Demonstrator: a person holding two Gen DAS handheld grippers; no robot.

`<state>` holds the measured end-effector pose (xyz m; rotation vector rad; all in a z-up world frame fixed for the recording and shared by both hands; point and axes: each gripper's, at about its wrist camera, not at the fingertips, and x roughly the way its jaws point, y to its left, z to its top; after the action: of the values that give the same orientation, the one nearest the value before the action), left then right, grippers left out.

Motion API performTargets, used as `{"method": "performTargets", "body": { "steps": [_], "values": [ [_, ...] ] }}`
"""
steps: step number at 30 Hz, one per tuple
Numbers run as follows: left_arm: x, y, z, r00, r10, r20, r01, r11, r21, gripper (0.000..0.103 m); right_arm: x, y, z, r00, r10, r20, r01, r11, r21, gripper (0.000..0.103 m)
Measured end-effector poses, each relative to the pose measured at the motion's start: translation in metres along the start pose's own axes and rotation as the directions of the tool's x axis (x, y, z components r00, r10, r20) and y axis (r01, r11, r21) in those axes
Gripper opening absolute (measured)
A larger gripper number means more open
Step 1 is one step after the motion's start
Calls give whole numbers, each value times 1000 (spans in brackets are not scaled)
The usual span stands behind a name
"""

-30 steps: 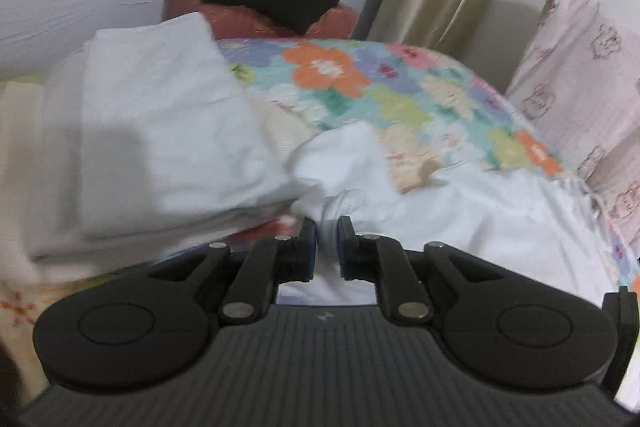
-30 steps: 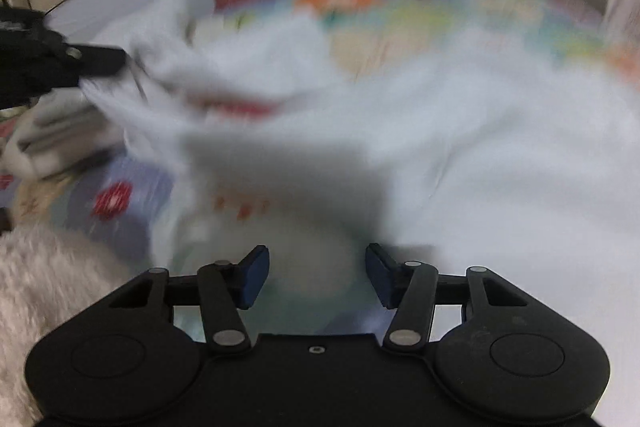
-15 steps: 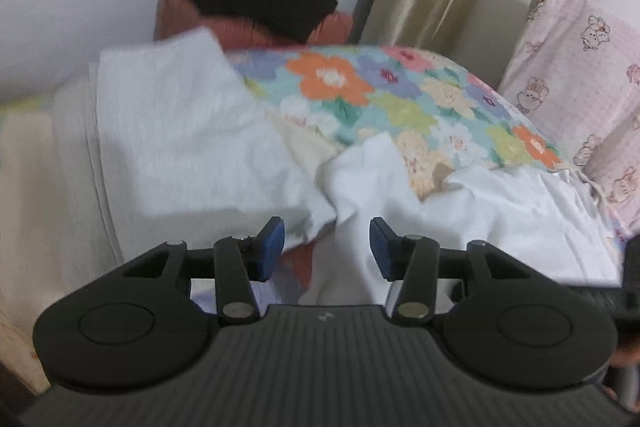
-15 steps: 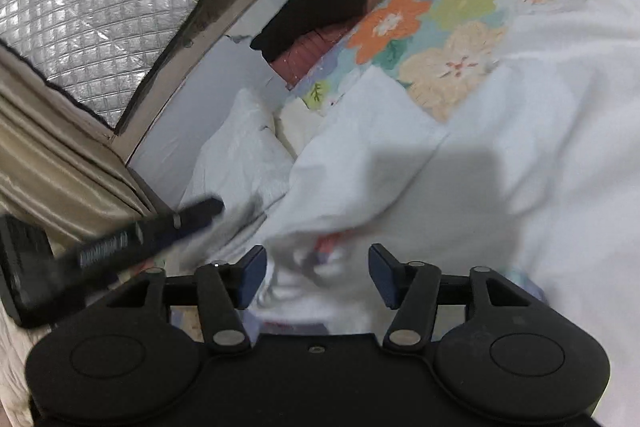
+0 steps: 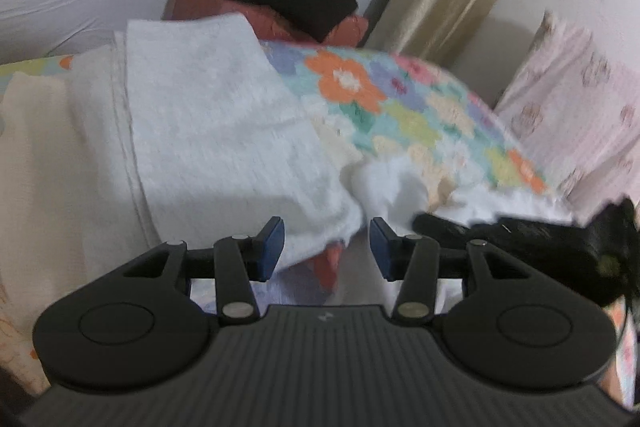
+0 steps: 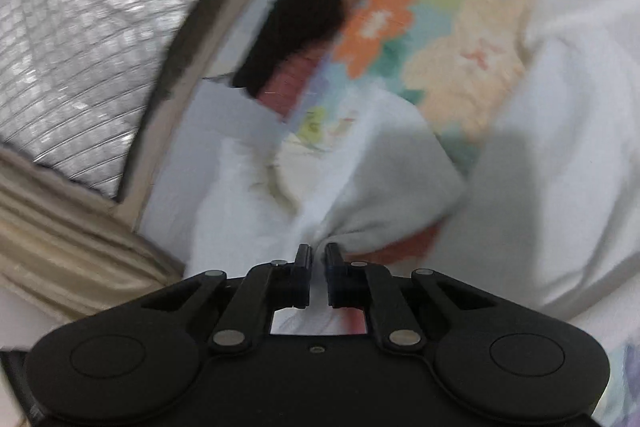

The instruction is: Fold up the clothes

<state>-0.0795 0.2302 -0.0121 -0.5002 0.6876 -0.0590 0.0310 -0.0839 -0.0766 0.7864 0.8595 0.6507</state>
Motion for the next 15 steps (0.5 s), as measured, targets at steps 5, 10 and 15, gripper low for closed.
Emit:
{"method": "performTargets", "body": {
  "steps": [5, 10, 15],
  "values": [
    [-31, 17, 20, 994, 37, 107, -36, 999, -16, 46, -10, 71, -36, 981, 135, -137, -157, 974, -161, 10],
    [-62, 29, 35, 974, 167, 151, -165, 986, -25, 46, 23, 133, -73, 951, 62, -302, -150, 949, -277, 10],
    [-90, 40, 48, 955, 229, 188, -225, 973, -43, 47, 47, 153, -104, 925, -68, -373, -81, 926, -369, 20]
  ]
}}
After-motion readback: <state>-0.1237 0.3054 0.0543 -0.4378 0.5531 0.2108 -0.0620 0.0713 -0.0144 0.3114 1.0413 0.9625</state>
